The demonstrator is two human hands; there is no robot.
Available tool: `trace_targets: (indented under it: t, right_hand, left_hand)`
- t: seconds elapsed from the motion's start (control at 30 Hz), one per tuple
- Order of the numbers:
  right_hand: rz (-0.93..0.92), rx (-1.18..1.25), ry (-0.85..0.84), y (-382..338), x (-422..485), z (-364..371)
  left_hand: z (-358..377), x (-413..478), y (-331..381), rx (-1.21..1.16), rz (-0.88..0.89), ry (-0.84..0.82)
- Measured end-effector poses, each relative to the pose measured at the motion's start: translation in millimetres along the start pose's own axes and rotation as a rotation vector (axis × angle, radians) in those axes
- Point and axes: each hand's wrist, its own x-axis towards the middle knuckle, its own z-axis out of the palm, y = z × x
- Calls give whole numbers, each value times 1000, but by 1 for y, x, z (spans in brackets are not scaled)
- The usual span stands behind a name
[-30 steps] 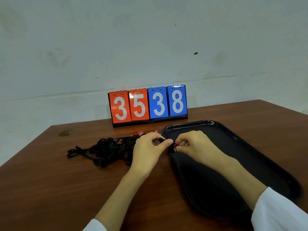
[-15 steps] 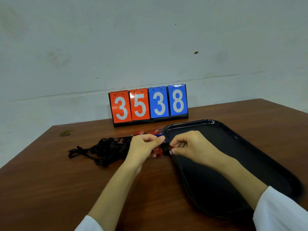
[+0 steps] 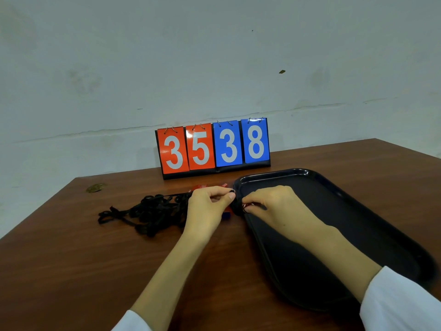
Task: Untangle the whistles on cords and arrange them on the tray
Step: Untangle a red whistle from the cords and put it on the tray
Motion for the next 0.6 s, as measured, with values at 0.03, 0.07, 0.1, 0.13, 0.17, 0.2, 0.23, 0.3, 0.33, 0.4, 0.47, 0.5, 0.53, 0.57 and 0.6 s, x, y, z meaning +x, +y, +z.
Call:
trace_targets:
  t: [0.03, 0.07, 0.1, 0.13, 0.17, 0.2, 0.23, 0.3, 0.33, 0.4, 0.47, 0.5, 0.53, 0.57, 0.6]
  right_hand:
    - [-5, -5, 0, 0, 0, 0]
    - [-11, -9, -2, -1, 0, 0]
    - [-17, -11, -4, -2, 0, 0]
    - [-24, -14, -7, -2, 0, -1]
    - [-34, -16, -8, -3, 0, -1]
    - [-43, -19, -9, -3, -1, -1]
    - [-54, -23, -10, -3, -1, -1]
    - [-73, -28, -21, -3, -1, 0]
    - [-80, -30, -36, -4, -2, 0]
    - [-73, -39, -73, -4, -2, 1]
    - [-50, -52, -112, -4, -1, 0]
    - [-41, -57, -133, -4, 0, 1]
    - [-29, -58, -159, -3, 0, 1]
    - [-19, -57, -187, -3, 1, 2]
    - [-13, -61, -216, -5, 2, 2]
  left_hand:
    - [0, 0, 0, -11, -8, 9]
    - [0, 0, -1, -17, -14, 12]
    - [0, 0, -2, -19, -20, 12]
    - [-1, 1, -2, -22, -30, 15]
    - [-1, 1, -1, -24, -42, 24]
    - [-2, 2, -1, -23, -49, 34]
    - [-2, 2, 0, -11, -46, 41]
    - [-2, 1, 1, 39, -31, 27]
    - [-1, 0, 1, 66, -28, 8]
    - [0, -2, 1, 113, -23, -38]
    - [2, -3, 1, 142, -20, -82]
    - [2, -3, 1, 150, -20, -101]
    - [1, -3, 0, 151, -24, -120]
    - [0, -3, 0, 149, -32, -140]
    - [-1, -2, -1, 163, -39, -164]
